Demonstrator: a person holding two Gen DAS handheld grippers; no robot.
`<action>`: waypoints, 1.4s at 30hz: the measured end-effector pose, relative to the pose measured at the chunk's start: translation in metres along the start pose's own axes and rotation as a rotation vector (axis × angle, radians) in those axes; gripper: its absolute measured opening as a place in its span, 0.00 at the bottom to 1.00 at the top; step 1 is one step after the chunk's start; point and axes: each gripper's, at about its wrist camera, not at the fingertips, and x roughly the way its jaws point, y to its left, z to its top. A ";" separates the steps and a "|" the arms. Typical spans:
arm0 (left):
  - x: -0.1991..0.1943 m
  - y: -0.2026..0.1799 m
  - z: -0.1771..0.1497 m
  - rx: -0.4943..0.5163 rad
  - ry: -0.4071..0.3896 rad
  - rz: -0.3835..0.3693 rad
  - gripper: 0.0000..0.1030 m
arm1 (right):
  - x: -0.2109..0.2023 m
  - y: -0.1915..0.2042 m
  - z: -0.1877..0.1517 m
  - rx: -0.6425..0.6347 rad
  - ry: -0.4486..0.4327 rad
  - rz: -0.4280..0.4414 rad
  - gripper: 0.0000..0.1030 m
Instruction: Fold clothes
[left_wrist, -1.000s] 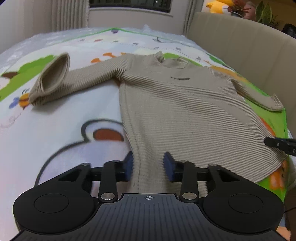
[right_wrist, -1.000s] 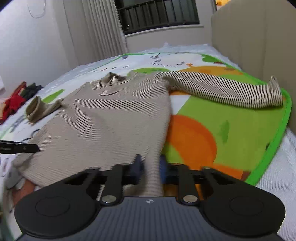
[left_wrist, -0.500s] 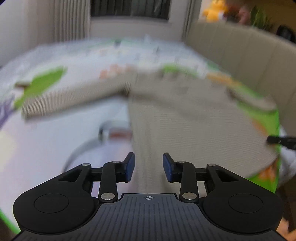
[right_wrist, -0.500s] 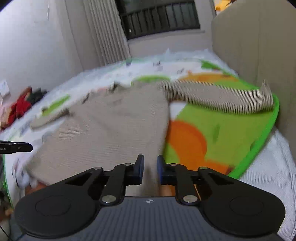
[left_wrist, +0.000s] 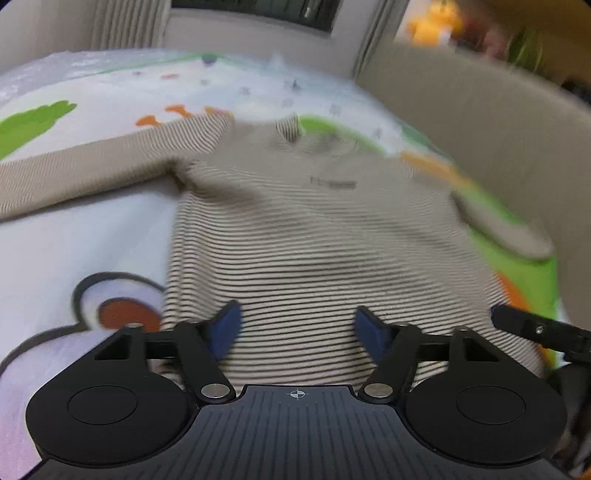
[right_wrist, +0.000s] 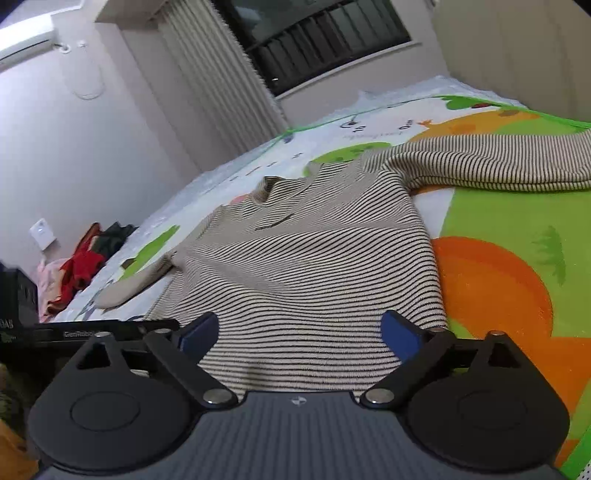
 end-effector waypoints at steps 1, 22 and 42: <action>-0.006 0.006 -0.001 -0.028 0.000 0.010 0.67 | -0.001 -0.002 -0.001 0.001 -0.004 0.009 0.98; 0.035 -0.021 0.068 0.016 -0.061 -0.159 0.94 | -0.010 0.018 -0.031 -0.117 -0.117 -0.097 1.00; 0.059 -0.016 0.030 0.143 -0.093 0.003 1.00 | 0.013 0.049 -0.029 -0.340 0.081 -0.230 1.00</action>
